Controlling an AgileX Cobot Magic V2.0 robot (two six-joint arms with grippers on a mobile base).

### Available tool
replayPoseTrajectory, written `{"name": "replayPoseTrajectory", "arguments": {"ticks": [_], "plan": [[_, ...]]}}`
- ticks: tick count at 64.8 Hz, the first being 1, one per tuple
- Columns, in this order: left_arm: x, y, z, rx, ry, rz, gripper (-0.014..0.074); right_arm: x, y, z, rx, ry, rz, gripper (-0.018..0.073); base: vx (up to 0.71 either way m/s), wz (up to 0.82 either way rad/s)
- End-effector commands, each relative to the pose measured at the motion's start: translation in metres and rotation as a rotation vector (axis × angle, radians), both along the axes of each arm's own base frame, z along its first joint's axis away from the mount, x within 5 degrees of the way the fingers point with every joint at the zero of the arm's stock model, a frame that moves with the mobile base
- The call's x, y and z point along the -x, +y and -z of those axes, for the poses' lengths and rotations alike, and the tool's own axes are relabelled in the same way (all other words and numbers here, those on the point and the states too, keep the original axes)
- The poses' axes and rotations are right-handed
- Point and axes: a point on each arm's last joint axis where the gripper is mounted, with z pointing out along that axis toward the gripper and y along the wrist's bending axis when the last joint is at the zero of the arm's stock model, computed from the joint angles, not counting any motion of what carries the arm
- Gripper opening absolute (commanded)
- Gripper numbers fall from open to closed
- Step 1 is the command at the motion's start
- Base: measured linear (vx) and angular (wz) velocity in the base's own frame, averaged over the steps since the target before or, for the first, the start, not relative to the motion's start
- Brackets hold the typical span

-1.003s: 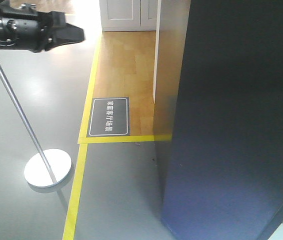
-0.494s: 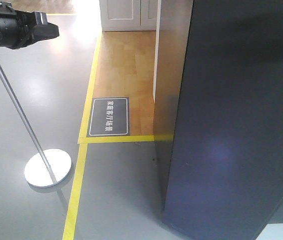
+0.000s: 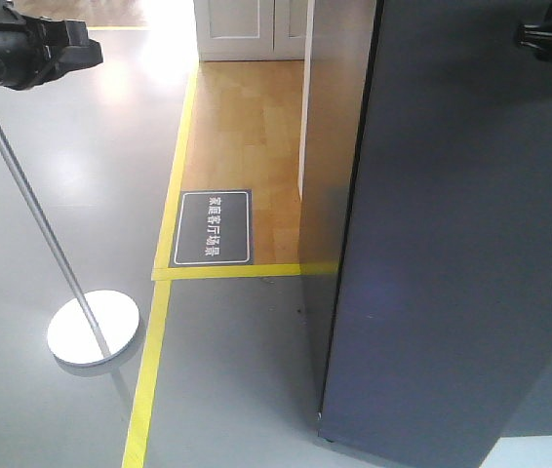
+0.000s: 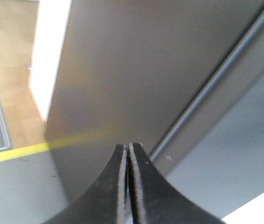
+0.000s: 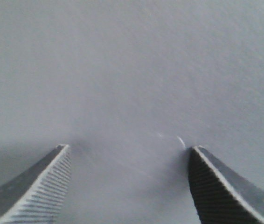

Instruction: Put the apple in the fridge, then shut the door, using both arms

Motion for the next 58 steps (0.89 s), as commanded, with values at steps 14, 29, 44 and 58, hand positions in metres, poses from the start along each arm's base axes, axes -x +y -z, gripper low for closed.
{"name": "replayPoseTrajectory", "arguments": {"ticks": [14,29,44,58], "plan": [[0.006,0.006,-0.031,0.039,-0.115,-0.089,-0.0006,-0.027,-0.002,-0.024,0.05,-0.088,0.02,0.052,0.0,0.0],[0.003,0.011,-0.033,0.038,-0.143,-0.147,-0.0006,-0.056,0.001,-0.025,0.097,-0.084,-0.016,0.0512,0.0,-0.02],[0.003,0.012,-0.034,0.038,-0.151,-0.162,-0.0006,-0.074,0.005,-0.025,0.11,-0.082,-0.053,0.0499,-0.01,-0.04],[0.003,0.011,-0.033,0.042,-0.145,-0.151,-0.0006,-0.072,0.009,-0.031,0.11,-0.077,-0.096,0.0473,0.0,-0.02]]}}
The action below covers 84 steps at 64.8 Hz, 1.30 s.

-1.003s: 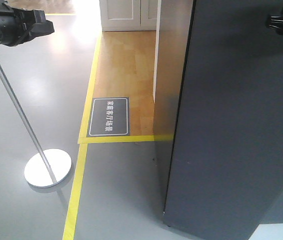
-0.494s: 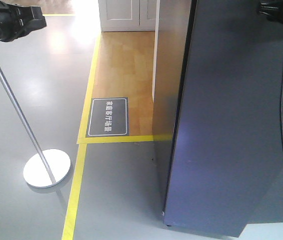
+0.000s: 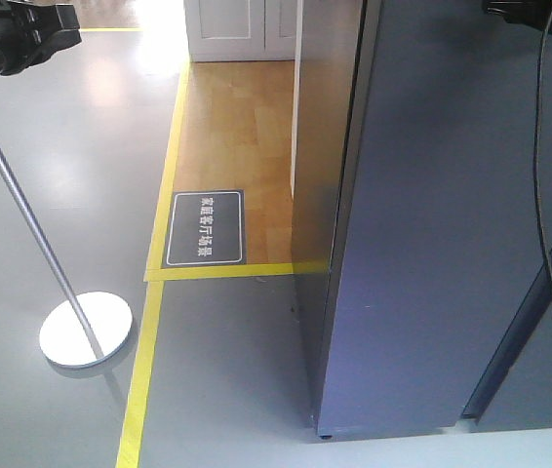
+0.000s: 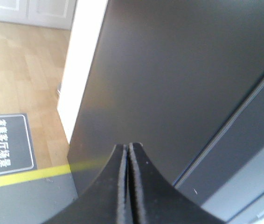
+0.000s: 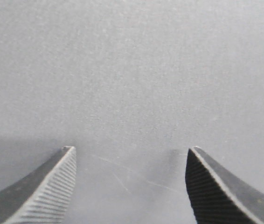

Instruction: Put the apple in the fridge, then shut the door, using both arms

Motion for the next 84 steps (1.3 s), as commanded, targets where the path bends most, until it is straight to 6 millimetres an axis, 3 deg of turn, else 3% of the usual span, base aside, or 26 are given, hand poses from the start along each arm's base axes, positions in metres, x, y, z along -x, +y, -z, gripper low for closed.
{"name": "replayPoseTrajectory", "arguments": {"ticks": [1,13,30,41,49,60,78,84], "plan": [[0.011,0.001,-0.029,0.043,-0.08,-0.015,-0.0006,0.004,0.002,-0.024,0.037,-0.057,-0.02,0.0471,-0.01,-0.04],[0.018,-0.005,-0.031,0.093,-0.032,0.046,-0.0006,0.038,0.017,-0.066,0.056,-0.07,-0.187,0.0356,-0.01,-0.02],[0.042,-0.011,-0.051,0.078,-0.057,0.122,-0.0006,0.111,0.045,-0.12,0.112,-0.053,-0.517,-0.0018,0.0,0.01],[0.067,-0.019,-0.061,0.015,-0.041,0.239,-0.0006,0.154,0.061,-0.134,0.096,0.016,-0.723,-0.0004,0.0,0.0],[0.083,-0.021,-0.06,-0.007,-0.02,0.276,-0.0006,0.18,0.065,-0.135,0.072,0.046,-0.769,-0.0003,0.0,0.0],[0.11,-0.017,-0.025,0.004,0.053,0.214,-0.0006,0.215,0.058,-0.099,0.038,0.084,-0.695,-0.0003,0.0,0.0],[0.191,-0.01,0.076,0.014,0.216,0.101,-0.0006,0.292,0.051,0.017,-0.006,0.257,-0.634,-0.0003,0.0,0.0],[0.221,-0.007,0.108,0.058,0.254,0.039,-0.0006,0.316,0.049,0.047,-0.015,0.276,-0.614,-0.0003,0.0,0.0]]}}
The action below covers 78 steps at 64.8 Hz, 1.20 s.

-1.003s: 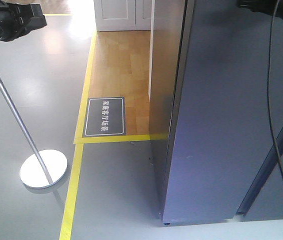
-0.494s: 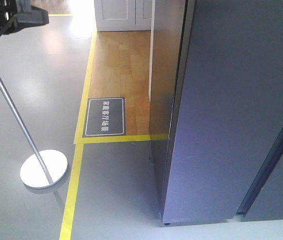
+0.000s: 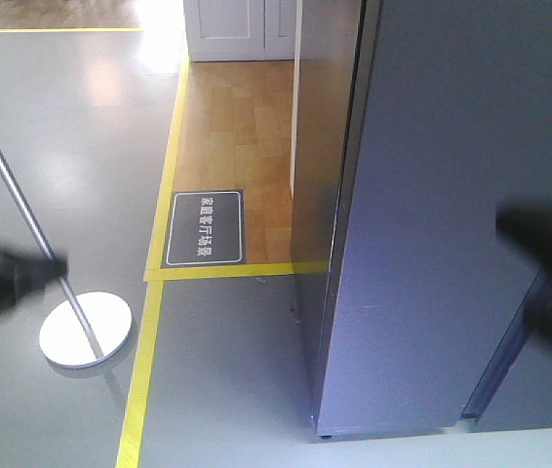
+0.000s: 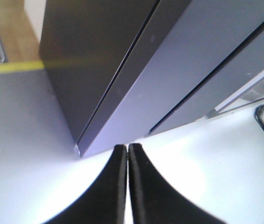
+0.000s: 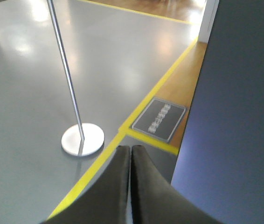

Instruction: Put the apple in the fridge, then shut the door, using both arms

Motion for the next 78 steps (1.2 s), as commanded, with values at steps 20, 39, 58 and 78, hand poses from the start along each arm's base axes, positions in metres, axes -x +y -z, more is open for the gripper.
{"name": "replayPoseTrajectory", "arguments": {"ticks": [20,39,58,78], "plan": [[0.083,0.001,0.05,0.144,-0.043,-0.122,-0.0006,0.053,-0.009,0.066,-0.037,-0.039,0.108,-0.0003,0.0,0.0],[0.095,-0.003,0.034,0.268,-0.115,-0.112,-0.0006,0.054,-0.008,0.065,-0.047,-0.042,0.103,-0.0003,0.0,0.0],[0.095,-0.004,0.033,0.288,-0.113,-0.108,-0.0006,0.054,-0.008,0.065,-0.047,-0.042,0.103,-0.0003,0.0,0.0],[0.089,0.007,0.036,0.079,-0.223,-0.154,-0.0006,0.054,-0.008,0.065,-0.047,-0.042,0.103,-0.0003,0.0,0.0]]}}
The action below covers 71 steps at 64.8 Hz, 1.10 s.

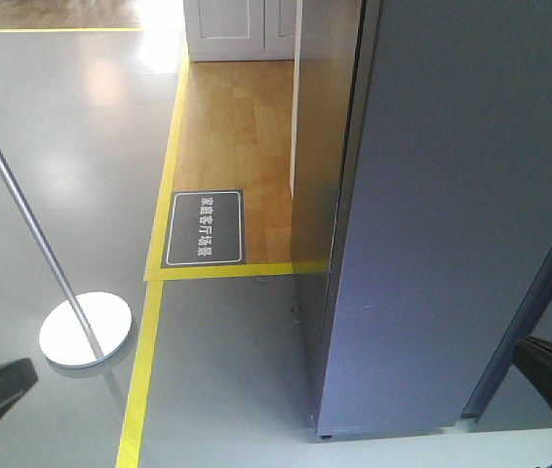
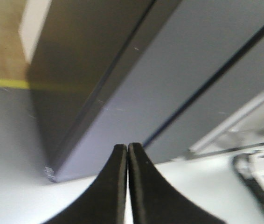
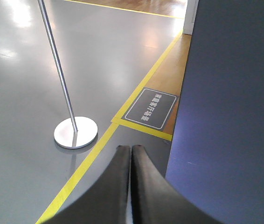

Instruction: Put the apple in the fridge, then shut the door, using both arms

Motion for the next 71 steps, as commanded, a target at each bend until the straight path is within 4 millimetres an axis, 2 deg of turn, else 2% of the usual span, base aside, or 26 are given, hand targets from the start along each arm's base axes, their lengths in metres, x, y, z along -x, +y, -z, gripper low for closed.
{"name": "replayPoseTrajectory", "arguments": {"ticks": [1,15,23,32,42,47,57,64,71], "plan": [[-0.005,0.007,-0.009,-0.075,-0.08,-0.06,-0.0006,-0.003,-0.002,-0.011,-0.024,-0.046,0.032,-0.0003,0.0,0.0],[-0.009,0.021,-0.012,-0.221,-0.161,-0.192,-0.0006,-0.003,-0.002,-0.011,-0.024,-0.046,0.032,-0.0003,0.0,0.0],[0.002,0.025,-0.016,-0.379,-0.253,-0.185,-0.0006,-0.003,-0.002,-0.011,-0.024,-0.046,0.032,-0.0003,0.0,0.0],[0.015,0.027,-0.019,-0.458,-0.296,-0.198,-0.0006,-0.003,-0.002,-0.011,-0.024,-0.046,0.032,-0.0003,0.0,0.0],[0.024,0.036,-0.021,-0.449,-0.298,-0.312,-0.0006,-0.003,-0.002,-0.011,-0.024,-0.046,0.032,-0.0003,0.0,0.0],[0.025,0.041,-0.021,-0.374,-0.298,-0.389,-0.0006,-0.003,-0.002,-0.011,-0.024,-0.046,0.032,-0.0003,0.0,0.0],[0.028,0.044,-0.001,-0.25,-0.284,-0.463,-0.0006,-0.003,-0.002,-0.011,-0.024,-0.046,0.032,-0.0003,0.0,0.0],[0.035,0.043,0.02,-0.22,-0.264,-0.468,-0.0006,-0.003,-0.002,-0.011,-0.024,-0.046,0.032,-0.0003,0.0,0.0],[0.043,0.043,0.032,-0.217,-0.288,-0.468,-0.0006,-0.003,-0.002,-0.011,-0.024,-0.046,0.032,-0.0003,0.0,0.0]]}}
